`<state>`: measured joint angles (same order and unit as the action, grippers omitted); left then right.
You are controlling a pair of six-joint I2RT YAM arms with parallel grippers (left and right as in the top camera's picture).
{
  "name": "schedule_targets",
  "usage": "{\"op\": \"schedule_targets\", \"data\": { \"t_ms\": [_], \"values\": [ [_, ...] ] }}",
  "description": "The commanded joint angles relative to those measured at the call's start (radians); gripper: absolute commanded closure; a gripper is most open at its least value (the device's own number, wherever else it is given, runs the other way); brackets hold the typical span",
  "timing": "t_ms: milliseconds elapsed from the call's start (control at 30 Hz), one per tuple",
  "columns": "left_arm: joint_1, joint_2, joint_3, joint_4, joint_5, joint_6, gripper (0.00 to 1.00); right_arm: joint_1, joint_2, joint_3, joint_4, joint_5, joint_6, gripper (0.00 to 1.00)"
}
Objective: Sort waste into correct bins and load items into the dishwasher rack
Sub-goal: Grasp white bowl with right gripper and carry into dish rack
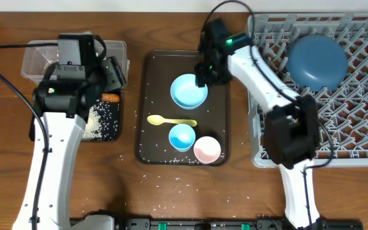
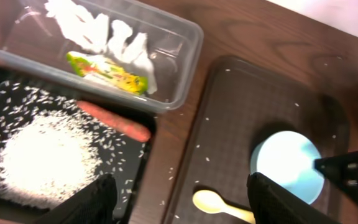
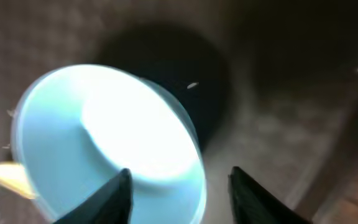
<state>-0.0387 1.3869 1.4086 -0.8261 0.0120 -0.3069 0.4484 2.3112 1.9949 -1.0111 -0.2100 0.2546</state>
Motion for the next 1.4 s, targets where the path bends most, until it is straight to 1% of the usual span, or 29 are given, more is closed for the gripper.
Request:
{"op": "schedule_targets", "data": {
  "t_ms": [0,67,133,200,233,400,500,567,633,667,733,767,833,900,967,1100,1233,1267,1367],
  "values": [
    [0.019,0.005,0.003,-0.004,-0.006,0.010,0.30,0.023,0.036,0.000,0.015,-0.002,0.031,0.60],
    [0.021,0.005,0.003,-0.004,-0.006,0.010,0.30,0.024,0.049,0.000,0.021,0.002,0.031,0.67],
    [0.021,0.005,0.003,-0.004,-0.006,0.010,0.30,0.024,0.058,0.000,0.024,0.020,0.043,0.81],
    [0.021,0.005,0.003,-0.004,-0.006,0.010,0.30,0.024,0.058,0.000,0.024,0.045,0.049,0.97],
    [0.021,0.005,0.003,-0.004,-0.006,0.010,0.30,0.024,0.058,0.000,0.024,0.059,0.055,0.99],
    [0.021,0.005,0.003,-0.004,-0.006,0.010,0.30,0.001,0.004,0.001,0.016,0.111,0.067,0.99],
    [0.021,0.005,0.003,-0.004,-0.005,0.010,0.30,-0.034,-0.094,0.001,-0.005,0.185,0.068,0.99],
    [0.021,0.005,0.003,-0.004,-0.006,0.010,0.30,-0.062,-0.176,0.001,-0.019,0.275,0.068,0.99],
    [0.021,0.005,0.003,-0.004,-0.006,0.010,0.29,-0.092,-0.263,0.001,-0.031,0.410,0.068,0.99],
    [0.021,0.005,0.003,-0.004,-0.005,0.010,0.20,-0.109,-0.308,0.001,-0.038,0.500,0.079,0.99],
    [0.021,0.005,0.003,-0.004,-0.005,0.010,0.16,-0.138,-0.380,0.001,-0.049,0.693,0.118,0.99],
    [0.021,0.005,0.003,-0.004,-0.006,0.010,0.15,-0.153,-0.407,0.001,-0.051,0.800,0.143,0.99],
    [0.021,0.005,0.003,-0.004,-0.005,0.010,0.13,-0.177,-0.443,0.001,-0.051,1.000,0.148,0.99],
    [0.021,0.005,0.003,-0.004,-0.005,0.010,0.12,-0.195,-0.448,0.001,-0.051,1.170,0.119,0.99],
    [0.021,0.005,0.003,-0.004,-0.005,0.010,0.12,-0.212,-0.430,0.000,-0.043,1.263,0.068,0.99],
    [0.021,0.005,0.003,-0.004,-0.005,0.010,0.11,-0.230,-0.365,0.000,-0.001,1.284,-0.049,0.99],
    [0.021,0.005,0.003,-0.004,-0.005,0.010,0.11,-0.227,-0.287,0.000,0.030,1.373,-0.124,0.99],
    [0.021,0.005,0.003,-0.004,-0.005,0.010,0.05,-0.225,-0.266,0.000,0.037,1.384,-0.142,0.99],
    [0.021,0.005,0.003,-0.004,-0.005,0.010,0.05,-0.211,-0.213,0.000,0.043,1.390,-0.175,0.99]
  ]
}}
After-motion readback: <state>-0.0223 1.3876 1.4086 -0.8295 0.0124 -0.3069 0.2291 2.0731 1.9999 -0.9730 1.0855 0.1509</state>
